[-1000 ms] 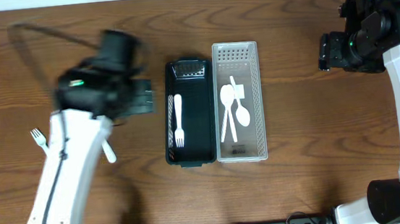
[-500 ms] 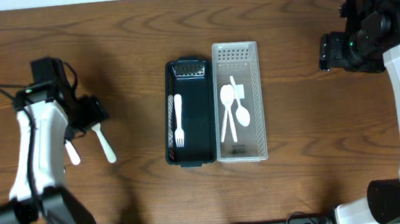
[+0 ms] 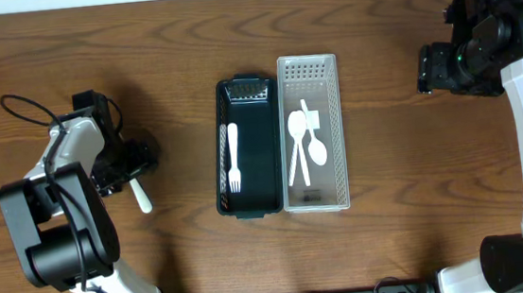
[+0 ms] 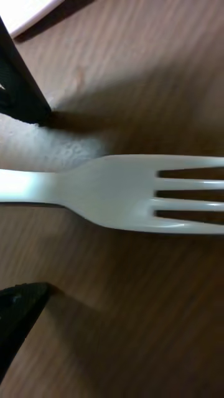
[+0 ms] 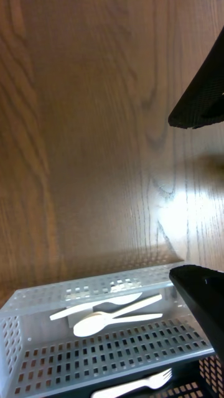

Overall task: Pack container
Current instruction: 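Return the left gripper to the utensils and grasp another fork, then place the second fork into the black basket with the left gripper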

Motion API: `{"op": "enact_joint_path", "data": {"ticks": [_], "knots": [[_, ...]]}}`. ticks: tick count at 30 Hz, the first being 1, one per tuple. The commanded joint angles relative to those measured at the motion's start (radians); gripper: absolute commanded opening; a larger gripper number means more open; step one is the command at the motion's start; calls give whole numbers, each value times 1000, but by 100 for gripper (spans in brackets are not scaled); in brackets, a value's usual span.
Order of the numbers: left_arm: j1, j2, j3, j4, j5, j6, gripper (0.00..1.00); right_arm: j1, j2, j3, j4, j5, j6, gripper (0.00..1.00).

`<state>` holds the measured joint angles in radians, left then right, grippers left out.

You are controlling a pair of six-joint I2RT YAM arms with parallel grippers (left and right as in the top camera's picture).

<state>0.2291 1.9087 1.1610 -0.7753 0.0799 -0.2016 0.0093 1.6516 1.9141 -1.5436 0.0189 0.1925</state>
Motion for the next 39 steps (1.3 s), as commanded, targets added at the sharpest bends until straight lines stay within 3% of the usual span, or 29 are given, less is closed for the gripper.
{"op": "enact_joint_path", "data": {"ticks": [1, 6, 9, 12, 24, 33, 39], "knots": [[3, 48, 0, 8, -12, 14, 85, -9, -15, 6, -2, 8, -14, 73], [3, 67, 0, 9, -13, 16, 80, -9, -15, 6, 0, 8, -14, 73], [3, 67, 0, 13, -12, 22, 63, -9, -15, 6, 4, 8, -14, 73], [3, 67, 0, 14, -12, 22, 36, -9, -15, 6, 6, 8, -14, 73], [3, 66, 0, 10, -12, 22, 7, -9, -15, 6, 10, 8, -14, 73], [-25, 2, 70, -114, -12, 22, 6, -9, -15, 6, 12, 8, -14, 73], [-166, -174, 217, -259, -12, 22, 6, -9, -15, 6, 18, 8, -14, 73]]}}
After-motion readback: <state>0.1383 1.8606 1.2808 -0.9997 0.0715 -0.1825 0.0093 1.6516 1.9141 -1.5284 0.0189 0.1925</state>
